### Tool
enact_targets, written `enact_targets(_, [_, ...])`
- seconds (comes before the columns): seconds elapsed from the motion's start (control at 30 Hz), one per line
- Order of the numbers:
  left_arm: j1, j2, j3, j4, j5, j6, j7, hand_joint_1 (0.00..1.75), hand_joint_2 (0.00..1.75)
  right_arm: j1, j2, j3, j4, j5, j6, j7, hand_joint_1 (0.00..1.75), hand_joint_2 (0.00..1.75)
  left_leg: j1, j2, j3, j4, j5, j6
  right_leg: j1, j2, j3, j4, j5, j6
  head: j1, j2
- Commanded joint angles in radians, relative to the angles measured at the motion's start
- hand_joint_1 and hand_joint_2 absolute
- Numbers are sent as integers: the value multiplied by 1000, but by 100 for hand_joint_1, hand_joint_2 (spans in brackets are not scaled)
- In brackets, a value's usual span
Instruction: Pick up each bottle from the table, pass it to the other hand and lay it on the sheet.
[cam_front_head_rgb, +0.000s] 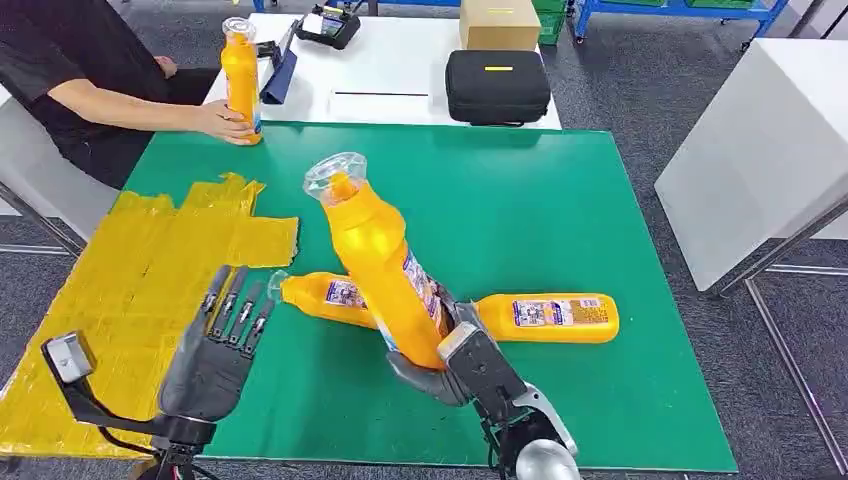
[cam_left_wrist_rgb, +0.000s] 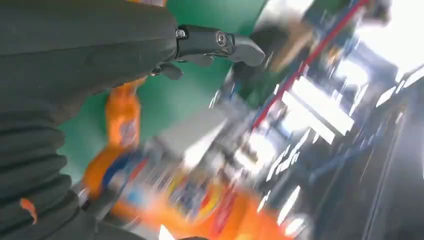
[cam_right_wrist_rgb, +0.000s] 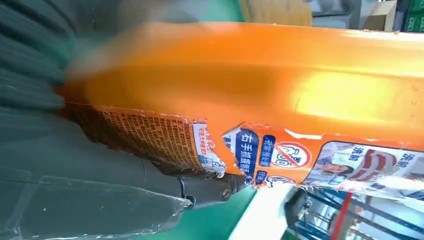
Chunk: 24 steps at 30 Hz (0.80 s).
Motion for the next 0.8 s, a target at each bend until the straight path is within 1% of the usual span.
enact_targets(0.03, [-30, 91, -106, 39, 14, -9, 2, 0, 175, -81, 34, 39, 126, 8, -7, 1, 175, 175, 1, 0, 2, -1, 0, 0, 1, 0, 2, -1, 0, -4, 0, 0])
enact_targets(0.1, [-29, 93, -106, 38, 15, -9, 1, 0, 175, -77, 32, 38, 121, 7, -7, 1, 175, 175, 1, 1, 5, -1, -2, 0, 2, 0, 4, -1, -2, -7, 0, 0])
enact_targets(0.17, [-45, 95, -128, 37, -16, -12, -5, 0, 175, -90, 49, 48, 139, 42, -11, 21, 175, 175, 1, 0, 3, -1, -1, 0, 1, 0, 3, -1, -1, -5, 0, 0])
enact_targets(0.2, [-51, 93, -135, 39, -18, -11, -4, 0, 175, -101, 56, 59, 152, 67, -13, 29, 175, 175, 1, 0, 4, -1, -2, 0, 2, 0, 4, 0, -2, -7, 0, 0])
enact_targets(0.23, [-54, 94, -138, 41, -18, -12, -4, 0, 175, -106, 60, 65, 159, 77, -12, 34, 175, 175, 1, 0, 2, 0, -1, 0, 1, 0, 2, 0, -1, -5, 0, 0])
enact_targets(0.27, [-59, 94, -146, 49, -19, -12, -3, 0, 175, -117, 66, 82, 171, 102, -10, 54, 175, 175, 1, 0, 3, 0, -2, 0, 2, 1, 3, 0, -1, -7, 0, 0])
enact_targets(0.3, [-64, 93, -150, 55, -26, -4, -3, 0, 175, -121, 68, 95, 174, 120, -11, 63, 175, 175, 1, 1, 1, 0, -1, 0, 1, 1, 1, 0, 0, -4, 0, 0])
enact_targets(0.33, [-73, 91, -154, 63, -39, 6, -3, 0, 175, -124, 65, 115, 177, 139, -8, 76, 175, 175, 1, 1, 2, 0, -1, 0, 1, 1, 2, 0, -1, -7, 0, 0])
enact_targets(0.37, [-80, 88, -155, 70, -39, 6, -3, 0, 175, -128, 62, 134, 180, 158, -7, 89, 175, 175, 1, 1, 1, -1, -1, 0, 1, 1, 1, 0, 0, -5, 0, 0])
enact_targets(0.4, [-87, 85, -155, 75, -37, 6, 0, 0, 175, -135, 58, 160, 187, 185, -6, 98, 175, 175, 1, 1, 3, -1, -1, 0, 2, 1, 3, 0, -1, -7, 0, 0])
enact_targets(0.43, [-97, 81, -152, 77, -43, 8, -1, 0, 175, -142, 54, 197, 198, 232, -16, 113, 175, 175, 0, 0, 1, -1, 0, 0, 1, 0, 1, 0, -1, -5, 0, 0])
enact_targets(0.47, [-102, 81, -152, 74, -50, 10, -3, 0, 175, -144, 51, 223, 206, 264, -20, 122, 175, 175, 1, 0, 3, -1, -1, 0, 2, 0, 2, 0, -1, -7, 0, 0])
enact_targets(0.5, [-111, 78, -151, 74, -52, 9, -4, 0, 175, -185, 23, 289, 244, 301, -11, 124, 175, 175, 1, 0, 1, -1, 0, 0, 1, 0, 1, -1, -1, -4, 0, 0])
enact_targets(0.53, [-122, 78, -150, 75, -65, 15, -8, 0, 175, -211, 15, 327, 288, 311, -21, 111, 175, 175, 1, 1, 3, -1, -1, 0, 2, 0, 2, -1, -1, -7, 0, 0])
enact_targets(0.57, [-127, 75, -147, 76, -70, 18, -9, 0, 175, -230, 13, 363, 326, 332, -33, 100, 175, 175, 1, 2, 2, -1, -1, 0, 1, 2, 1, -1, 0, -5, 0, 0])
enact_targets(0.63, [-133, 78, -148, 87, -67, 24, -6, 0, 175, -262, 19, 439, 392, 379, -53, 82, 175, 175, 1, 2, 4, -1, -2, 1, 2, 2, 4, -1, -1, -8, 0, 0])
enact_targets(0.67, [-135, 81, -150, 98, -57, 26, -2, 0, 175, -278, 24, 481, 418, 398, -59, 80, 175, 175, 1, 2, 2, -1, -1, 0, 1, 2, 1, -1, 0, -4, 0, 0])
enact_targets(0.7, [-133, 83, -150, 102, -57, 26, -3, 0, 175, -286, 25, 507, 429, 406, -61, 78, 175, 175, 1, 2, 4, -1, -1, 0, 2, 2, 3, -1, 0, -7, 0, 0])
enact_targets(0.73, [-131, 83, -148, 108, -55, 27, -6, 0, 175, -294, 27, 531, 438, 407, -58, 76, 175, 175, 1, 1, 2, -1, 0, 0, 1, 1, 2, -1, 0, -4, 0, 0])
enact_targets(0.77, [-131, 84, -148, 111, -54, 27, -7, 0, 175, -296, 28, 541, 440, 408, -59, 75, 175, 175, 1, 1, 3, -2, -1, 0, 2, 1, 2, -1, 0, -6, 0, 0])
enact_targets(0.8, [-130, 85, -147, 113, -54, 27, -8, 0, 175, -294, 29, 545, 441, 408, -58, 75, 175, 175, 1, 0, 1, -1, 0, 0, 1, 0, 1, -1, 0, -4, 0, 0])
